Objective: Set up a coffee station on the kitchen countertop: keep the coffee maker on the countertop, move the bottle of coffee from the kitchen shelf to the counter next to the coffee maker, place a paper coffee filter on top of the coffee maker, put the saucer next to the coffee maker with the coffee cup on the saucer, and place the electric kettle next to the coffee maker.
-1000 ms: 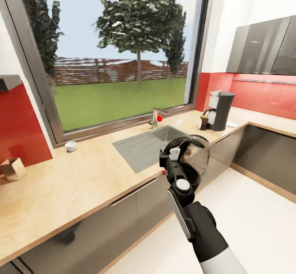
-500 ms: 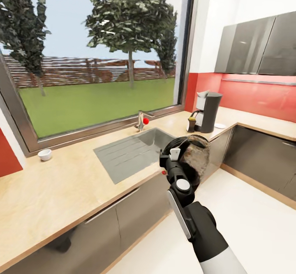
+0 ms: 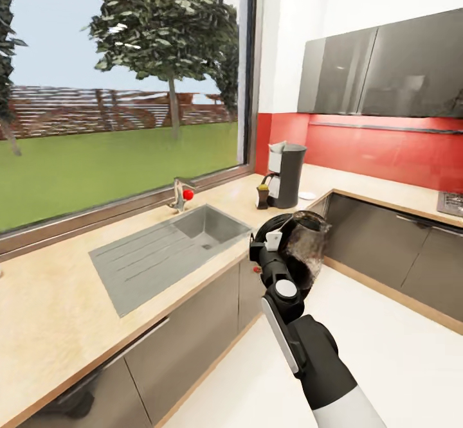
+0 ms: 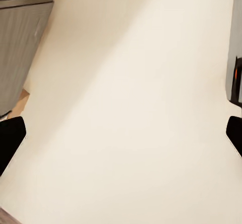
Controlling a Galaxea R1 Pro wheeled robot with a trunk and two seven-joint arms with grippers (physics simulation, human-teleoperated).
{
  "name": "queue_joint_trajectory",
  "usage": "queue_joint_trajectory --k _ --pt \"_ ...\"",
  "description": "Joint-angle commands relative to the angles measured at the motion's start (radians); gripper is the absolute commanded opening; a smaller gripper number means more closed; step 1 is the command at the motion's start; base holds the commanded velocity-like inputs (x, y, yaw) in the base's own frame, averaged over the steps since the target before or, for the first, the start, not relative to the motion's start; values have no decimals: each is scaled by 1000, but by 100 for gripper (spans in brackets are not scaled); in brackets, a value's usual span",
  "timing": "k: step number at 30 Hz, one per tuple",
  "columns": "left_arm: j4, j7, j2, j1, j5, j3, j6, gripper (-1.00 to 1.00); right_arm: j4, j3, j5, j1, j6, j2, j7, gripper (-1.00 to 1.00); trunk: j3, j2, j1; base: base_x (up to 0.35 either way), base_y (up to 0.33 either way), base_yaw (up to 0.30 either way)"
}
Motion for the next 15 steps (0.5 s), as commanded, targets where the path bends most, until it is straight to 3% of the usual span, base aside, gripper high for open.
queue_joint_trajectory --k 1,7,15 --pt "1 3 0 -1 3 -8 2 100 -1 2 3 -1 6 0 -6 -100 -3 -2 1 244 -228 -195" --pt "1 3 -1 -1 3 -8 2 100 -1 2 1 -1 6 0 -6 -100 -10 -2 1 245 -228 -181" --pt "1 3 0 -1 3 -8 1 100 -1 2 1 -1 6 0 -6 -100 -16 -2 1 245 -228 -261"
